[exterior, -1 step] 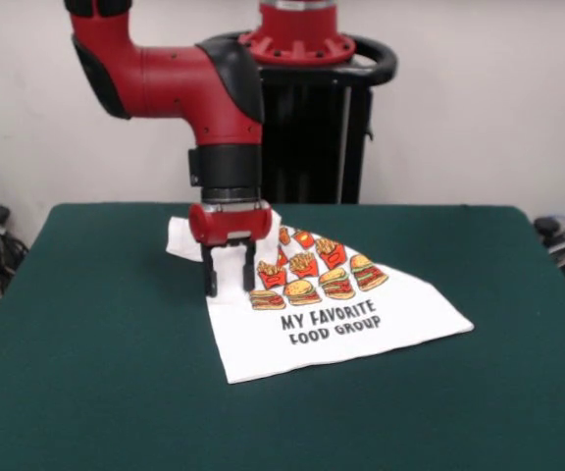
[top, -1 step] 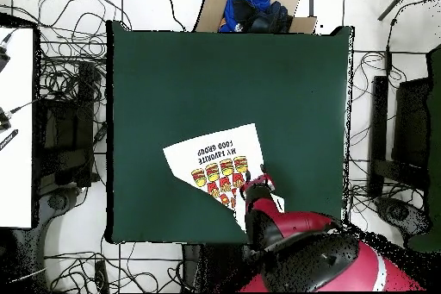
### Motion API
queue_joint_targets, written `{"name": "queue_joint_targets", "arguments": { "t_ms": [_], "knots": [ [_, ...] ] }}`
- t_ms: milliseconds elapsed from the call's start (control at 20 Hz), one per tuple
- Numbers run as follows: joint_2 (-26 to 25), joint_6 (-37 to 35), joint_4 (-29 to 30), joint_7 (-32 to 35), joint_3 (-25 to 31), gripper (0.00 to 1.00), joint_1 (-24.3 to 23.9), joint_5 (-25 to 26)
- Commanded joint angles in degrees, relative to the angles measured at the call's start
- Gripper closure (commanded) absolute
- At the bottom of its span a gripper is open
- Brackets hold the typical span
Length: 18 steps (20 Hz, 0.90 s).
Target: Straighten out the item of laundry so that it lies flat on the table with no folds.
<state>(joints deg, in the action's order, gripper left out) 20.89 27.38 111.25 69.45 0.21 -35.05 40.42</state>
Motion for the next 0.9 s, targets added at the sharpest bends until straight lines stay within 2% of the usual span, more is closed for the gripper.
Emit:
{"name": "queue_joint_targets", "arguments": {
  "t_ms": [50, 300, 350, 900],
  "knots": [
    [-2.6, -7.3, -7.4, 7.8, 2.1, 0.00, 0.0, 1.2],
    [-2.5, -8.2, -7.3, 7.6, 2.5, 0.00, 0.0, 1.3],
    [-2.5, -8.3, -7.3, 7.6, 2.6, 1.00, -0.1, 1.4],
    [-1.5, -8.5, -6.2, 7.9, 2.1, 1.00, 0.6, 0.6]
  ]
}}
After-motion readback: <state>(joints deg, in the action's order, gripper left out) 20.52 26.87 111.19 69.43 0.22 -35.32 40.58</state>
